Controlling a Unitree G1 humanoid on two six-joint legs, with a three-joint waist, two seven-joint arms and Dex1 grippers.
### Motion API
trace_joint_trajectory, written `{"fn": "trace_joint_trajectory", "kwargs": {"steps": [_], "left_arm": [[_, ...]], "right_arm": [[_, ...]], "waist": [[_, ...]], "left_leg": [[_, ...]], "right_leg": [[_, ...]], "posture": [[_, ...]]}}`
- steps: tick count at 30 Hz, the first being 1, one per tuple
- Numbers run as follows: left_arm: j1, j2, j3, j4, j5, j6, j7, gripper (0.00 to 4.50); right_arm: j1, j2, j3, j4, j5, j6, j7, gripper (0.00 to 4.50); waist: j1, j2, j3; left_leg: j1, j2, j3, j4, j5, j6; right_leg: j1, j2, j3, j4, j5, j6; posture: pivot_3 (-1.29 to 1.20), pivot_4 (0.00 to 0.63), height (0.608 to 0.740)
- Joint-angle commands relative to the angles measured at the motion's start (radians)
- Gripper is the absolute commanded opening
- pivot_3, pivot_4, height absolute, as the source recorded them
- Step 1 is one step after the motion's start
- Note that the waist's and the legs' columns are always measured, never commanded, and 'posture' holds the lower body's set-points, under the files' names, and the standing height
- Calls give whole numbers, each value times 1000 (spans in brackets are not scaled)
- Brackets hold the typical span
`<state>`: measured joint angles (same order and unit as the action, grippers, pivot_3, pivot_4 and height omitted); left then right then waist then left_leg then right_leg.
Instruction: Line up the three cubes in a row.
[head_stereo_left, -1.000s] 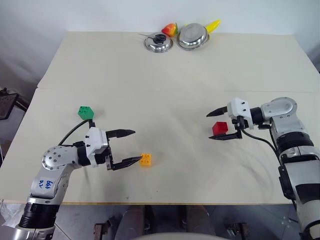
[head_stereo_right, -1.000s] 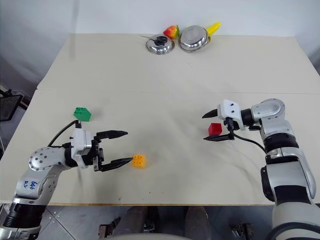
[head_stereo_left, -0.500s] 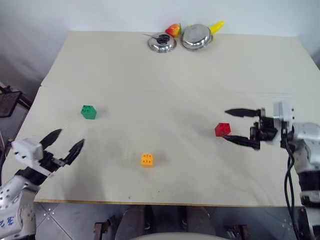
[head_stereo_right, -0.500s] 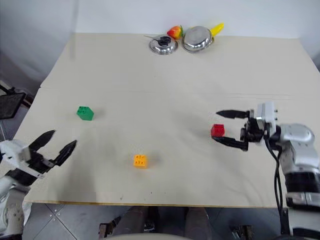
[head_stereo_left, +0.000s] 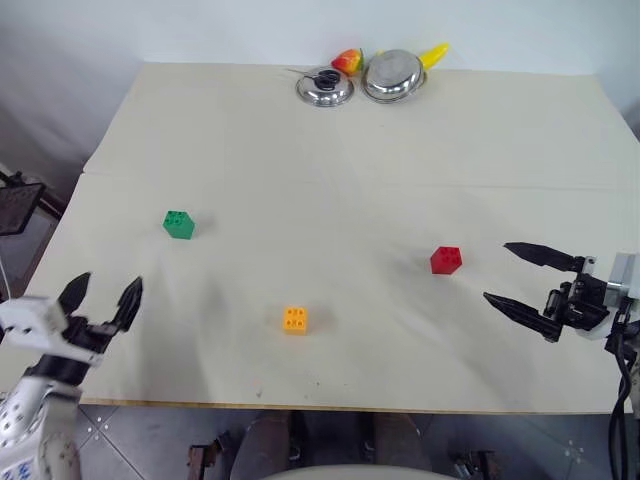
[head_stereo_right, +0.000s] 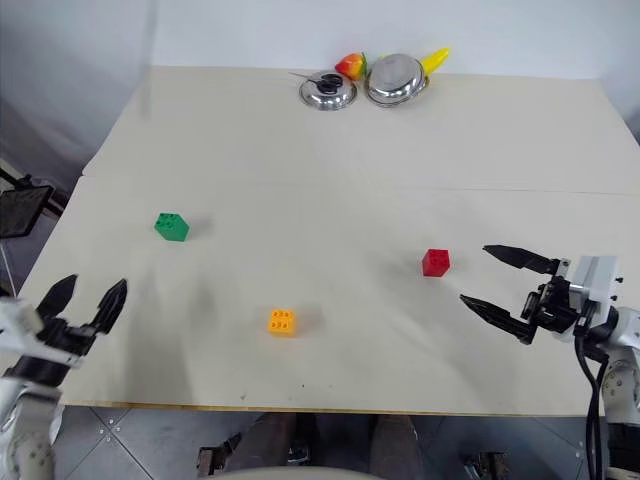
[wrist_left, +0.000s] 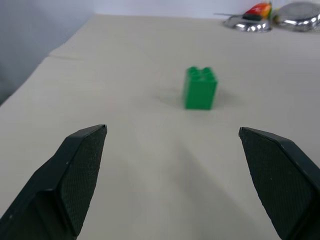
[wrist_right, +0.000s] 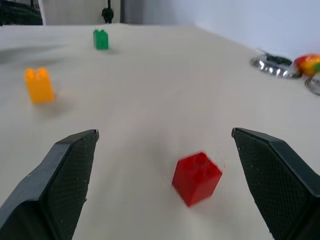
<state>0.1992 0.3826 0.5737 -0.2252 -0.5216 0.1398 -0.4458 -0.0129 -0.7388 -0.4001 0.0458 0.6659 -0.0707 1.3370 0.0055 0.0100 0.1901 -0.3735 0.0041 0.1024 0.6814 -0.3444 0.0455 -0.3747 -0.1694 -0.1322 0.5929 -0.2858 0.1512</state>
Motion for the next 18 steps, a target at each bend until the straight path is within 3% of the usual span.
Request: {"fn": "trace_joint_trajectory", "kwargs": {"steps": [1, 5, 12, 15, 18], "left_arm": [[-117, 20, -69, -15, 72, 67, 116, 4500], [-286, -2, -139, 72, 112, 174, 232, 4500], [-451, -21, -243, 235, 194, 181, 273, 4500], [-480, -23, -259, 277, 217, 161, 275, 4002], [-499, -25, -276, 316, 225, 136, 248, 3041]], "right_arm": [[10, 10, -7, -49, 6, 8, -20, 4471], [-14, 18, 4, -82, 16, 31, -38, 4471], [5, 44, 16, -138, 19, 48, -58, 4471], [23, 63, 15, -147, 9, 33, -66, 4500], [39, 78, 10, -155, 4, 24, -77, 4500]], "waist": [[11, 0, 0], [18, 0, 0], [18, -1, 0], [19, -1, 0], [19, -2, -1]], "left_leg": [[0, -1, 0, 0, 1, 2], [0, -2, 1, 0, 1, 3], [-1, -2, 1, 0, 1, 3], [-1, -2, 1, 0, 1, 3], [-1, -2, 1, 0, 1, 3]], "right_leg": [[0, 0, 0, 1, 0, 0], [0, 0, 1, 1, 0, 0], [0, 2, 0, 0, 0, 0], [0, 3, 0, 0, 0, 0], [0, 2, 1, 0, 0, 0]], "posture": [[0, 150, 740], [0, 150, 740], [0, 150, 740], [0, 150, 740], [0, 150, 740]]}}
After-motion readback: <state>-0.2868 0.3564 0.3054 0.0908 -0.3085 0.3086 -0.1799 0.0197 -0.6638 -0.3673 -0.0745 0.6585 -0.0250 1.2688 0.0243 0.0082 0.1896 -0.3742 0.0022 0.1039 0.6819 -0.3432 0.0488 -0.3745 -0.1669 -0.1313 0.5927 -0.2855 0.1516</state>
